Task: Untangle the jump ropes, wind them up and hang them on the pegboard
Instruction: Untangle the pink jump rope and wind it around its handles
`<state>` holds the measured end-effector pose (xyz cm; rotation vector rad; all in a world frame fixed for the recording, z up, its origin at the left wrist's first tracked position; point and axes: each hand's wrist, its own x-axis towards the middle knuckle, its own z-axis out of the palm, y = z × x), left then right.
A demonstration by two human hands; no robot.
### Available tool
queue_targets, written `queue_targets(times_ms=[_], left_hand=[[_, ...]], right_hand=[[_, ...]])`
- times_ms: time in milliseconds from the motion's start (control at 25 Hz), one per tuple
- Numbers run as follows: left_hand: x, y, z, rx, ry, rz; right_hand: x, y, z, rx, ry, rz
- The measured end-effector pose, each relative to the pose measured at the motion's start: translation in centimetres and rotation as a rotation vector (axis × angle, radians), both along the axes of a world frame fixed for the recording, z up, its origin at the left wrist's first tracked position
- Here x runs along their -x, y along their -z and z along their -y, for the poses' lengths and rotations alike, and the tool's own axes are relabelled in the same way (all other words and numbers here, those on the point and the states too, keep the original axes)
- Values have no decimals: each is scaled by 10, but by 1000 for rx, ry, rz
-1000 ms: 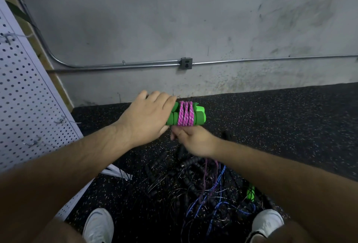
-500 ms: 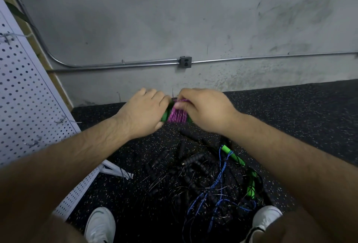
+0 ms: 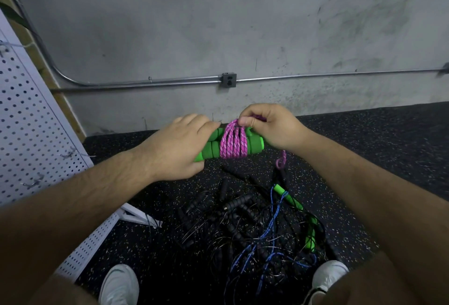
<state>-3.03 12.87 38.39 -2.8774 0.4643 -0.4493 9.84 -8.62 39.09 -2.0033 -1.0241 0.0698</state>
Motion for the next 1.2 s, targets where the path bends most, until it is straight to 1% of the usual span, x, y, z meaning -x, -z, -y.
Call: queue_targets(times_ms=[120, 200, 360, 440, 600, 640, 720, 760, 840, 920, 1040, 1120, 1200], left_hand=[[0, -8, -10, 37, -106, 31], [1, -10, -14, 135, -142, 2], [2, -4, -6, 233, -47, -8], [4, -6, 1, 270, -19, -2], [13, -13, 11, 307, 14, 16], [13, -14, 12, 309, -3, 29], [10, -13, 10, 281, -73, 86], [7, -11, 8, 254, -106, 118], [1, -8, 1, 201, -179, 146], [-4, -4, -4, 124, -270, 133], [-8, 0, -9, 9, -370, 106], [-10, -1, -9, -36, -392, 88], [-11, -1, -8, -81, -390, 87]], right_hand=[[-1, 0, 0, -28, 0, 20], [-1, 2, 0, -26, 3, 27], [1, 3, -2, -37, -25, 15], [1, 2, -3, -28, -48, -71], [9, -2, 10, -78, -91, -420], [15, 1, 11, -35, -71, -453], [35, 17, 2, 177, -25, -341], [46, 26, -7, 224, -47, -298], [64, 42, -27, 196, -84, -315], [78, 43, -41, 202, -68, -269], [95, 19, -46, 288, -85, -84], [99, -7, -39, 379, -105, 42], [90, -30, -28, 402, -61, 148]])
